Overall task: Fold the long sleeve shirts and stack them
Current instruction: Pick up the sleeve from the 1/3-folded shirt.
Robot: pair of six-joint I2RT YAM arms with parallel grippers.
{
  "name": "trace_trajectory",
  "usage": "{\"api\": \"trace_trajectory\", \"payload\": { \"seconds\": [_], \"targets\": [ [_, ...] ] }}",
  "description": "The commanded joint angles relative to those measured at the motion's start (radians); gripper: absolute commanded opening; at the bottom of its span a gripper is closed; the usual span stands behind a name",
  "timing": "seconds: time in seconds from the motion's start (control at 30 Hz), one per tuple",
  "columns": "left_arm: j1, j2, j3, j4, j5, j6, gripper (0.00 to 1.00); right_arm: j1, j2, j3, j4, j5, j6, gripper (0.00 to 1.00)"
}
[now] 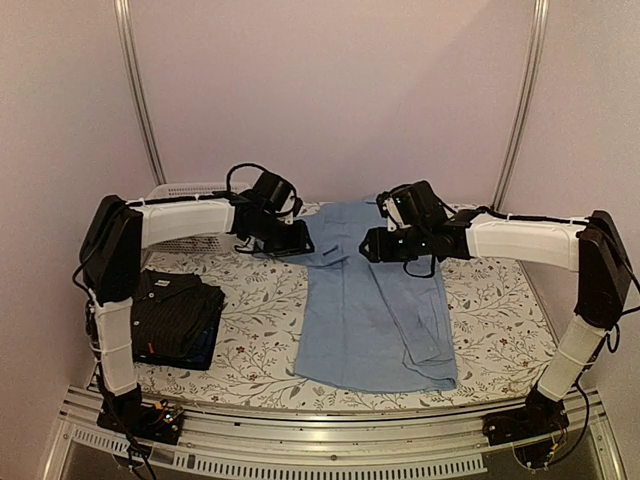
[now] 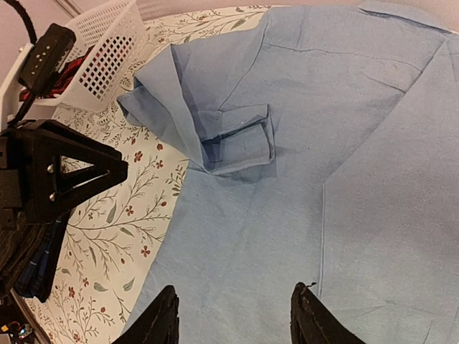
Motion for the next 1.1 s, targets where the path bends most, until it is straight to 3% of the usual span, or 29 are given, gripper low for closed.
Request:
{"api": "trace_trajectory", "payload": {
  "seconds": [0.0, 0.3, 0.6, 0.7, 0.87, 1.07],
  "targets": [
    [-0.032, 0.092, 0.09, -0.042, -0.203, -0.054, 0.4, -0.024, 0.02, 0.025, 0.033, 0.026, -0.068, 0.52],
    [-0.109, 0.248, 0.263, -0.089, -0.404, -0.097, 0.54, -0.037, -0.043, -0.045, 0.051, 0.032, -0.069, 0.52],
    [-0.135, 0.442, 0.503, -0.239, -0.521, -0.118, 0.56, -0.041, -0.075, -0.075, 0.061, 0.001, -0.09, 0.53],
    [-0.136, 0.453, 0.513, -0.252, -0.537, -0.116, 0.55, -0.041, -0.086, -0.09, 0.067, -0.004, -0.089, 0.53],
    [-0.129, 0.444, 0.484, -0.227, -0.508, -0.104, 0.46, -0.041, -0.083, -0.097, 0.073, -0.01, -0.084, 0.53],
    [-0.109, 0.429, 0.455, -0.207, -0.453, -0.089, 0.17, -0.041, -0.074, -0.086, 0.099, -0.042, -0.104, 0.54]
  ]
}}
